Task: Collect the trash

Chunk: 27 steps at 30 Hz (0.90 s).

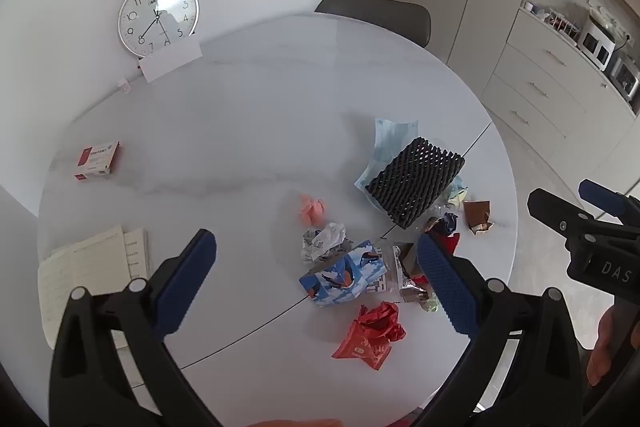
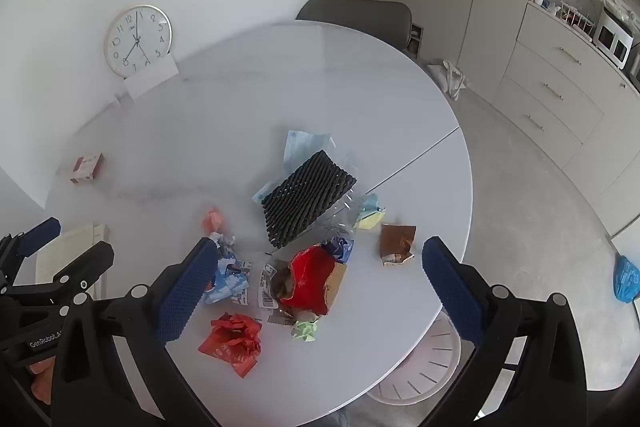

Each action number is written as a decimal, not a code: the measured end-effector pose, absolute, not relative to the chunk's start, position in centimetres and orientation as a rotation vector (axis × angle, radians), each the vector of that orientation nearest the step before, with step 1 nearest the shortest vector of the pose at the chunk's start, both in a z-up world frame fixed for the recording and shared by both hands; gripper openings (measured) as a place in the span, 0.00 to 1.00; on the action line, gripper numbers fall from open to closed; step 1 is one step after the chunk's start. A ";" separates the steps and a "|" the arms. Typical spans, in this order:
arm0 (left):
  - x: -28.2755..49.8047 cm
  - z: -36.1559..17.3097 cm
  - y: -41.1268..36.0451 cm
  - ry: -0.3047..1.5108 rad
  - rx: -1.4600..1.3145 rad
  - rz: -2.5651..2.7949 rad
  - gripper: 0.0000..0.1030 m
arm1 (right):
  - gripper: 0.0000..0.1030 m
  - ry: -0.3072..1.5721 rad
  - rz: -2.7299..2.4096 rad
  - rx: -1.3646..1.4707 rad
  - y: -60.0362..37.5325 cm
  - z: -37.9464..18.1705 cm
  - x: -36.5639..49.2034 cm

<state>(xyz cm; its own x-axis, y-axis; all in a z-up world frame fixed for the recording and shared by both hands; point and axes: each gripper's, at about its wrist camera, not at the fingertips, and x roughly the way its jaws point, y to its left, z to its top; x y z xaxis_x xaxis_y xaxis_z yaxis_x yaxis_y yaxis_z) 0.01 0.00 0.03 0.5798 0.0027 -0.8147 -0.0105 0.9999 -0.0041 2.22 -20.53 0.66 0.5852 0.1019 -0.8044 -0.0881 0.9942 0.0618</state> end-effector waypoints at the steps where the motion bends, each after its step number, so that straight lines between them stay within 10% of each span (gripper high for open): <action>1: 0.0 0.0 0.1 0.958 -0.016 0.000 0.94 | 0.98 0.952 0.110 0.016 -20.5 0.6 2.3; 27: -0.1 0.0 -0.4 0.969 -0.003 -0.022 0.94 | 0.98 0.959 0.104 0.006 -20.6 0.0 2.2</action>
<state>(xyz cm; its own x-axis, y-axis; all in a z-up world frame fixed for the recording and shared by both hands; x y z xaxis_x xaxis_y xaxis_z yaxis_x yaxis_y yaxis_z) -0.14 -0.41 -0.01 0.5657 -0.0201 -0.8244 0.0178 0.9998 -0.0121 2.17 -20.58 0.01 0.5701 0.0914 -0.8165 -0.0863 0.9950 0.0512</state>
